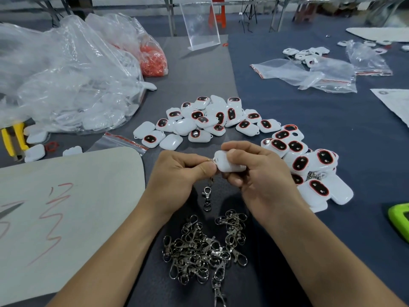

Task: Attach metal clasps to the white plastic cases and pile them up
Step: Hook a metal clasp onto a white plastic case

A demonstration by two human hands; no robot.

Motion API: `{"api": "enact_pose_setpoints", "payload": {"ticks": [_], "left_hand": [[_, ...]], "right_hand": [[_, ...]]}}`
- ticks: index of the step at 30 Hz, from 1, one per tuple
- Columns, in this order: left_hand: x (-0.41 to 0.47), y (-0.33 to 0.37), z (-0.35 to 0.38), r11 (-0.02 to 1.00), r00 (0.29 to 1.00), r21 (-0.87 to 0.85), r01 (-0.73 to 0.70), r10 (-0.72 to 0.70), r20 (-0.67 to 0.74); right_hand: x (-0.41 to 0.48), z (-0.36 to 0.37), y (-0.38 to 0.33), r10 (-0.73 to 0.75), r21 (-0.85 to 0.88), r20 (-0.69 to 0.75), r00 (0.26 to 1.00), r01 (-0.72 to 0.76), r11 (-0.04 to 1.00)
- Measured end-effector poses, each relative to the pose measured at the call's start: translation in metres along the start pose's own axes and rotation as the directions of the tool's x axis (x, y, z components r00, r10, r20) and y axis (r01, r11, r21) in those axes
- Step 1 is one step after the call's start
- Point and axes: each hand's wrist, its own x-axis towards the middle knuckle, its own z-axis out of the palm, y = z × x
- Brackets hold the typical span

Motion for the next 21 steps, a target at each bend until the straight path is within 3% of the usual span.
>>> {"api": "enact_pose_setpoints", "payload": {"ticks": [2,3,5,7,8,11,13,16,21], "left_hand": [[-0.002,-0.001,0.000,0.942,0.993,0.315,-0.115,0.121,0.001],[-0.004,-0.003,0.001,0.866,0.984,0.471,-0.167,0.179,0.019],[-0.007,-0.004,0.002,0.651,0.954,0.710,-0.267,0.281,0.101],[-0.008,-0.005,0.001,0.510,0.927,0.798,-0.321,0.344,0.153],[-0.009,-0.005,0.000,0.515,0.924,0.796,-0.317,0.358,0.136],[-0.010,-0.006,0.001,0.741,0.959,0.635,-0.219,0.283,0.001],[-0.007,-0.007,0.002,0.898,0.988,0.428,-0.106,0.143,-0.056],[-0.004,-0.004,0.003,0.986,0.996,0.164,0.000,0.015,-0.086],[-0.007,0.003,0.007,0.991,0.997,-0.119,0.064,-0.068,-0.029]], "right_hand": [[0.000,-0.002,0.003,-0.143,-0.210,-0.031,0.989,0.133,0.969],[-0.001,-0.003,0.006,-0.243,-0.360,-0.026,0.970,0.218,0.907],[-0.003,-0.002,0.010,-0.418,-0.623,0.070,0.906,0.367,0.691],[-0.004,0.001,0.015,-0.476,-0.698,0.136,0.869,0.425,0.577],[-0.004,0.001,0.015,-0.469,-0.668,0.120,0.875,0.421,0.614],[0.002,0.000,0.008,-0.280,-0.382,-0.020,0.960,0.251,0.889],[0.004,-0.001,0.003,-0.097,-0.159,-0.043,0.994,0.089,0.983],[0.006,-0.002,0.000,0.056,0.049,0.001,0.998,-0.056,0.997],[0.005,0.000,0.003,0.114,0.143,0.057,0.992,-0.121,0.982]]}}
